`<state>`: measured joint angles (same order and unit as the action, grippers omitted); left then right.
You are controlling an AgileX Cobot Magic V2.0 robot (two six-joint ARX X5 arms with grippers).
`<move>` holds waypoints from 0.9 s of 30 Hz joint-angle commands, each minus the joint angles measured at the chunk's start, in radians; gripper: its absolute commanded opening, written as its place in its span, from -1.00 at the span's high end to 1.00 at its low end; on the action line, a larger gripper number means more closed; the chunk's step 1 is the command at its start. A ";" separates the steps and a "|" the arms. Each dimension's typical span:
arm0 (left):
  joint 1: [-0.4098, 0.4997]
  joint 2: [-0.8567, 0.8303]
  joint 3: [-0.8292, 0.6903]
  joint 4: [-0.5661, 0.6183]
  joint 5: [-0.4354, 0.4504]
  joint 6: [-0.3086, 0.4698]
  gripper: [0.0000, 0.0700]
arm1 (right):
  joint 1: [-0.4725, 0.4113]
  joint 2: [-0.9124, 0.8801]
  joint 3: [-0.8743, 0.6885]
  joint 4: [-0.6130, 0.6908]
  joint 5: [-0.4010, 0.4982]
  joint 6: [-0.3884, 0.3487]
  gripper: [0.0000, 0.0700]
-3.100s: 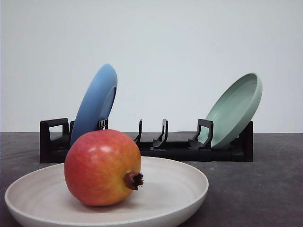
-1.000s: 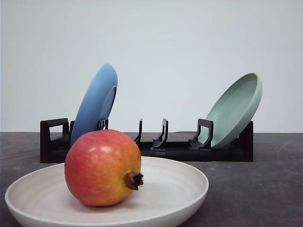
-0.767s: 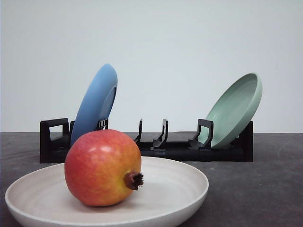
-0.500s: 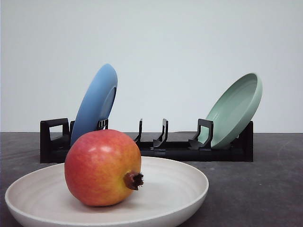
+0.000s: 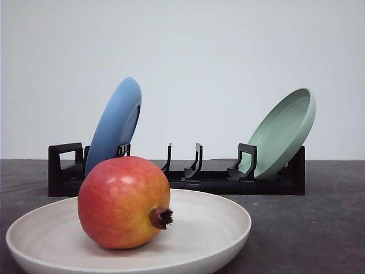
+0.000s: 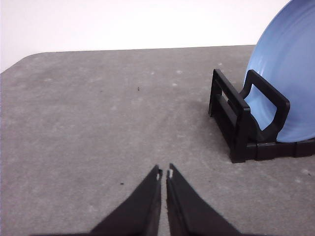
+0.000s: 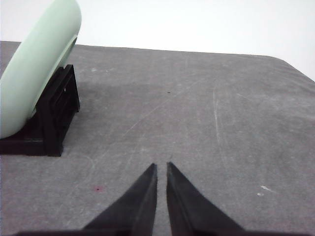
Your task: Place pomegranate in white plate
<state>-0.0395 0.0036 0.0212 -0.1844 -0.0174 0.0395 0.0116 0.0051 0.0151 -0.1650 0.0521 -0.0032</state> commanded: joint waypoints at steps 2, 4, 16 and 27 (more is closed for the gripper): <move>0.002 -0.001 -0.010 -0.005 0.007 -0.002 1.00 | 0.001 -0.002 -0.004 0.007 0.000 0.003 0.91; 0.002 -0.001 -0.010 -0.005 0.007 -0.002 1.00 | 0.001 -0.002 -0.004 0.007 0.000 0.004 0.91; 0.002 -0.001 -0.010 -0.005 0.007 -0.002 1.00 | 0.001 -0.002 -0.004 0.007 0.000 0.004 0.91; 0.002 -0.001 -0.010 -0.005 0.007 -0.002 1.00 | 0.001 -0.002 -0.004 0.007 0.000 0.003 0.91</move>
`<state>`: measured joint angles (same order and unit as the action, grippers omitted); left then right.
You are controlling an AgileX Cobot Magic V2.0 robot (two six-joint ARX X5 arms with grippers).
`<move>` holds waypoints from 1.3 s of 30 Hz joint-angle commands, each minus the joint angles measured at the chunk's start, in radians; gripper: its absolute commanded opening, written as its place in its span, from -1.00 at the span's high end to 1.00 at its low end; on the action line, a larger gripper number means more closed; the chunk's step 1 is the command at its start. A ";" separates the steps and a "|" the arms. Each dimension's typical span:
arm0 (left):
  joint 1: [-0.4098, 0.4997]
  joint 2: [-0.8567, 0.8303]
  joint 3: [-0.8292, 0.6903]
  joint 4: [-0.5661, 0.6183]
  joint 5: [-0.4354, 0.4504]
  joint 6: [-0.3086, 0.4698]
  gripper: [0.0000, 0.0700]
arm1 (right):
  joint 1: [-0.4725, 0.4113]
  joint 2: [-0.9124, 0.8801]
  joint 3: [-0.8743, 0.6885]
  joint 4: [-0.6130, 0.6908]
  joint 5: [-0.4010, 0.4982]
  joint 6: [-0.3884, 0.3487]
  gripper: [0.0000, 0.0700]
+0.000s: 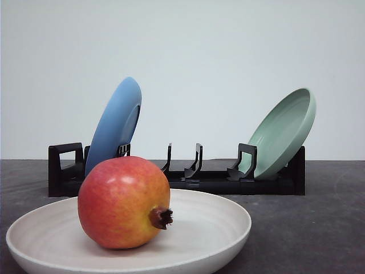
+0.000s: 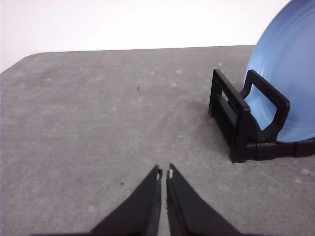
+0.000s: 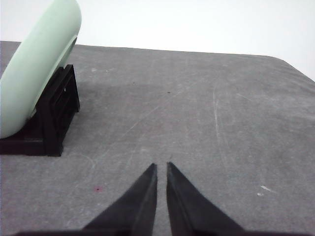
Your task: Place pomegranate in white plate
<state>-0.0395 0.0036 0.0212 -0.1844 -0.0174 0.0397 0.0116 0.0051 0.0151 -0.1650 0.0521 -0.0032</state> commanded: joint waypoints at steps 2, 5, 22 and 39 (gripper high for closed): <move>0.002 -0.001 -0.010 -0.005 0.007 -0.003 1.00 | 0.001 -0.002 -0.004 0.007 0.000 0.004 0.91; 0.002 -0.001 -0.010 -0.005 0.007 -0.003 1.00 | 0.001 -0.002 -0.004 0.007 0.000 0.004 0.91; 0.002 -0.001 -0.010 -0.005 0.007 -0.003 1.00 | 0.001 -0.002 -0.004 0.007 0.000 0.004 0.91; 0.002 -0.001 -0.010 -0.005 0.007 -0.003 1.00 | 0.001 -0.002 -0.004 0.007 0.000 0.004 0.91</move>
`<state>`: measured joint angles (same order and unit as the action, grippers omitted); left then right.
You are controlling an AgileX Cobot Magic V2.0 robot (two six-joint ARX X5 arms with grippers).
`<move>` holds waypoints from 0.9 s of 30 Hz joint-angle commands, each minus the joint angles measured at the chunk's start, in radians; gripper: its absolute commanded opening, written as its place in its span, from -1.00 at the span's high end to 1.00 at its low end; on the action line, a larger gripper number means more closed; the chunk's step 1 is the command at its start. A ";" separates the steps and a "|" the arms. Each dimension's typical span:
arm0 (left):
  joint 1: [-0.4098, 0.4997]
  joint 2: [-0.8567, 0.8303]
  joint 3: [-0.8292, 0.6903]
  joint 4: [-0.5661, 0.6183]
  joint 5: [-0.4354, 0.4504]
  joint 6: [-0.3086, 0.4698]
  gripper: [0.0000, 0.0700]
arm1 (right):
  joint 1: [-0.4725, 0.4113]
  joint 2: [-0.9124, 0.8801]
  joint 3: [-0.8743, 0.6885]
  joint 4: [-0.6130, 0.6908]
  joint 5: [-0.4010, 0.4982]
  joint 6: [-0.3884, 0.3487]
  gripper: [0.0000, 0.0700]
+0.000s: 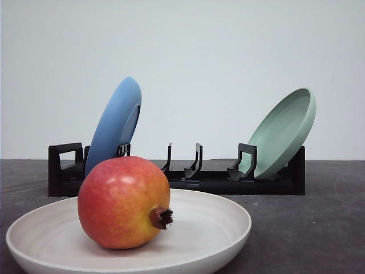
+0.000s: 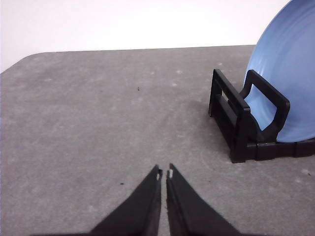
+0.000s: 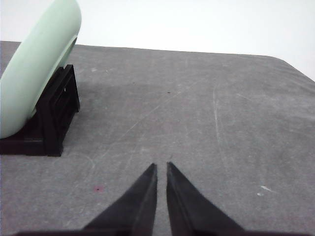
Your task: Place pomegranate in white plate
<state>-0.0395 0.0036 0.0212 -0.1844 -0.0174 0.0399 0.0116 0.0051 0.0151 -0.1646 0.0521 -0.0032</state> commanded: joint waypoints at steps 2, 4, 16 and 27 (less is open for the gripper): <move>0.002 -0.001 -0.010 -0.005 0.007 -0.003 1.00 | 0.001 -0.002 -0.004 0.007 0.000 0.004 0.91; 0.002 -0.001 -0.010 -0.005 0.007 -0.003 1.00 | 0.001 -0.002 -0.004 0.007 0.000 0.004 0.91; 0.002 -0.001 -0.010 -0.005 0.007 -0.003 1.00 | 0.001 -0.002 -0.004 0.007 0.000 0.004 0.91; 0.002 -0.001 -0.010 -0.005 0.007 -0.003 1.00 | 0.001 -0.002 -0.004 0.007 0.000 0.004 0.91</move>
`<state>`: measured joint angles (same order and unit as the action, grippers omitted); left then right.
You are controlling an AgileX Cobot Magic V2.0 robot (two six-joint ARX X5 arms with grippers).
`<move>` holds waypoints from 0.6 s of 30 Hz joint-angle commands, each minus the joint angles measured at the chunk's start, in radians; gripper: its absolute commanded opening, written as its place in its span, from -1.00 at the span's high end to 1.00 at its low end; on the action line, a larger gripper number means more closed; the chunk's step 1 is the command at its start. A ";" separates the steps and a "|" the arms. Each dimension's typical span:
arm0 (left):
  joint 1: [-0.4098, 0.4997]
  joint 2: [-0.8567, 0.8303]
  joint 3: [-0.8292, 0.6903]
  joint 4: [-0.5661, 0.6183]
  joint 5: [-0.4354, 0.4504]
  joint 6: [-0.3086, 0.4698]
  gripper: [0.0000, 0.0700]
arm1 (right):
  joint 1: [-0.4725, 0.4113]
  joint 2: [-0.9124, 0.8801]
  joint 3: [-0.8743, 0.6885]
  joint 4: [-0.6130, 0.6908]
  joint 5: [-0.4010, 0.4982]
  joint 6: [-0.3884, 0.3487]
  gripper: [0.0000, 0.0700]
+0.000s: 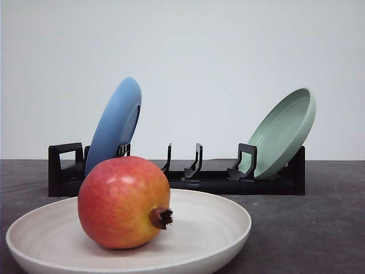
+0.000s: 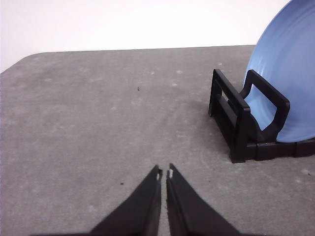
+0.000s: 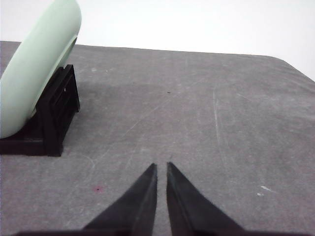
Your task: Place pomegranate in white plate
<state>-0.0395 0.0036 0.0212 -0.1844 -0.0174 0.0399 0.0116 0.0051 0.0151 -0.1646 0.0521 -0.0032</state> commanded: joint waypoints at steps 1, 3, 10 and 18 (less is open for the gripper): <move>0.002 -0.001 -0.010 -0.005 0.007 -0.003 1.00 | 0.001 -0.002 -0.004 0.007 0.000 0.003 0.91; 0.002 -0.001 -0.010 -0.005 0.007 -0.003 1.00 | 0.001 -0.002 -0.004 0.007 0.000 0.003 0.91; 0.002 -0.001 -0.010 -0.005 0.007 -0.003 1.00 | 0.001 -0.002 -0.004 0.007 0.000 0.003 0.91; 0.002 -0.001 -0.010 -0.005 0.007 -0.003 1.00 | 0.001 -0.002 -0.004 0.007 0.000 0.004 0.91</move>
<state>-0.0395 0.0036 0.0212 -0.1844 -0.0174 0.0399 0.0116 0.0051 0.0151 -0.1647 0.0521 -0.0032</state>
